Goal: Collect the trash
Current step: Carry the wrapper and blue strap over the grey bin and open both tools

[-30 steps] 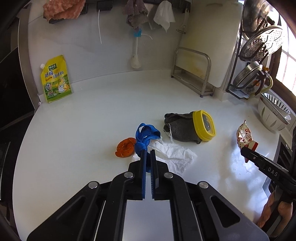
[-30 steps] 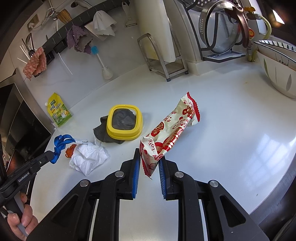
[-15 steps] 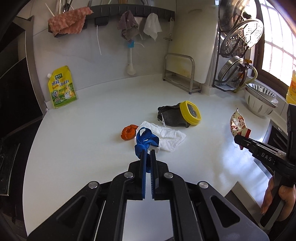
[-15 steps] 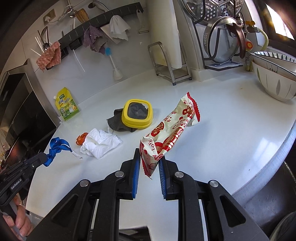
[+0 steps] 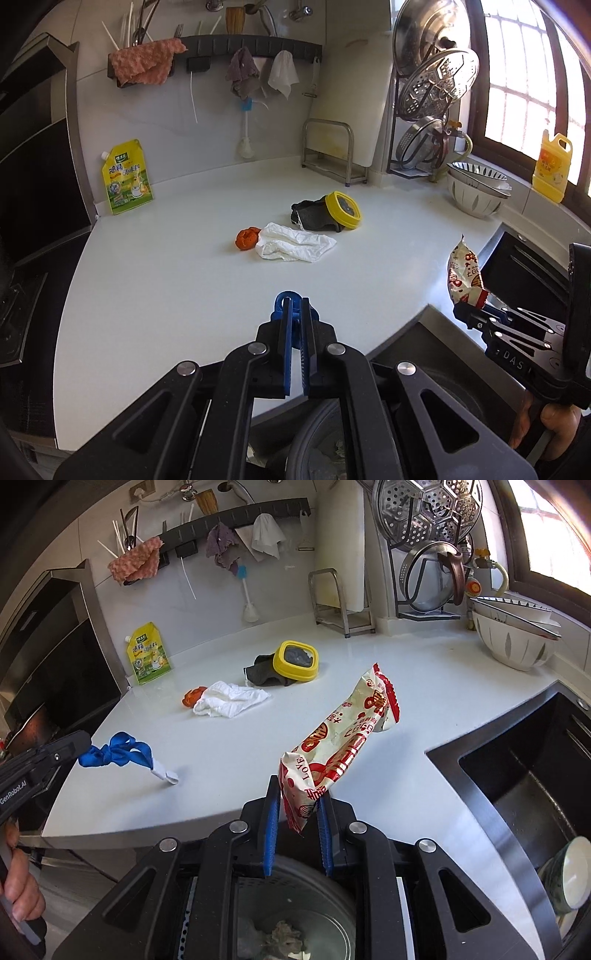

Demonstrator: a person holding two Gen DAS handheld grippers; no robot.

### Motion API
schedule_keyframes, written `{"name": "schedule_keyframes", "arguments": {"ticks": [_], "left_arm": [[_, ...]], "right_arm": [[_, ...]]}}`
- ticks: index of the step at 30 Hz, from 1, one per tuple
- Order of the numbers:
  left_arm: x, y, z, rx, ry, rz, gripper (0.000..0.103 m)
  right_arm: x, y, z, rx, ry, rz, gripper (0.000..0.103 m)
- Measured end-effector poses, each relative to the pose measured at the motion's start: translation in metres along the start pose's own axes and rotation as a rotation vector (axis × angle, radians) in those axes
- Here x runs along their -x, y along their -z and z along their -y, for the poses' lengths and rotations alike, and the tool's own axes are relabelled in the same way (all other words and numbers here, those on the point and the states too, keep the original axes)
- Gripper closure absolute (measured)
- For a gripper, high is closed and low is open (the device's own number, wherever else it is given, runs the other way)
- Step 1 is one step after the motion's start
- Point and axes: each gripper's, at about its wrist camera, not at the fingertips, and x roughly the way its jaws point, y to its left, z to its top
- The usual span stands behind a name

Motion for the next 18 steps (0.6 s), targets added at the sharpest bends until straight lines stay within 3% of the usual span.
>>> {"name": "schedule_keyframes", "arguments": {"ticks": [10,18], "left_arm": [[0.039,0.035,0.007,-0.009,0.031,-0.001,0.099],[0.048,0.061,0.020,0.000,0.092,-0.036,0.099]], "right_arm": [[0.056,0.049,-0.033,0.020,0.053,0.036,0.084],[0.083,0.090,-0.038,-0.019,0.079,0.032,0.084]]}}
